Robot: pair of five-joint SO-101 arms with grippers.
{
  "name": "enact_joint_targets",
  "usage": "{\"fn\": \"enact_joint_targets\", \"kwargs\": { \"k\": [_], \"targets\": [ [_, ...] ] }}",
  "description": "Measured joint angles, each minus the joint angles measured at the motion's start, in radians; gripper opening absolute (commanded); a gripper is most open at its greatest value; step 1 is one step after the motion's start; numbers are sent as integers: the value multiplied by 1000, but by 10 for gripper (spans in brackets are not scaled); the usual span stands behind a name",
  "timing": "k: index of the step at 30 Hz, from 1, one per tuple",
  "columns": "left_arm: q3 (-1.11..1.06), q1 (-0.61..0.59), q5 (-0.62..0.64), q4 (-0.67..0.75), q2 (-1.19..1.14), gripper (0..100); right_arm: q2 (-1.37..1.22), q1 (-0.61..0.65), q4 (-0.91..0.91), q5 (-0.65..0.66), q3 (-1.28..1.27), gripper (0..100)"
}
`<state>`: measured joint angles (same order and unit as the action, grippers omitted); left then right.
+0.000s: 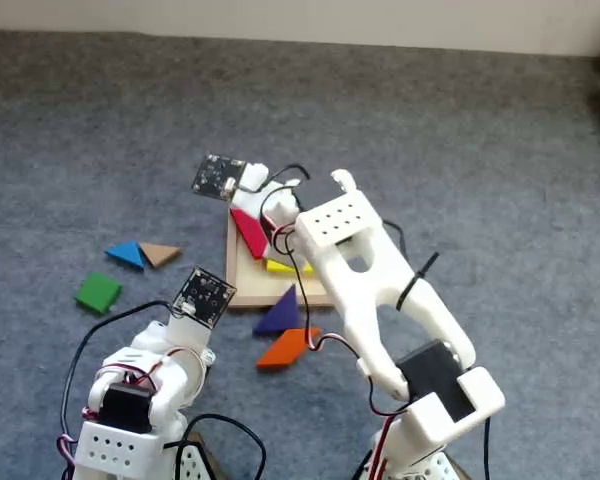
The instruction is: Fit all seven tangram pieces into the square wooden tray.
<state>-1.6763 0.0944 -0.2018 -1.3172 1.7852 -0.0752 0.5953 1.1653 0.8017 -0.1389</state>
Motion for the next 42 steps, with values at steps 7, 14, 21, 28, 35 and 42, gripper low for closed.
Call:
{"fn": "enact_joint_targets", "kwargs": {
  "k": [7, 14, 21, 28, 35, 42],
  "targets": [
    [0, 0, 0, 0, 0, 6, -109, -15, -112, 0, -66, 88],
    [0, 0, 0, 0, 0, 6, -175, -68, -138, -60, -64, 84],
    [0, 0, 0, 0, 0, 6, -218, -81, -140, -74, -44, 84],
    [0, 0, 0, 0, 0, 6, -236, -107, -83, -167, -26, 33],
    [0, 0, 0, 0, 0, 6, -247, -112, 52, -178, 0, 31],
    [0, 0, 0, 0, 0, 6, -249, -87, 140, -178, 17, 30]
  ]
}}
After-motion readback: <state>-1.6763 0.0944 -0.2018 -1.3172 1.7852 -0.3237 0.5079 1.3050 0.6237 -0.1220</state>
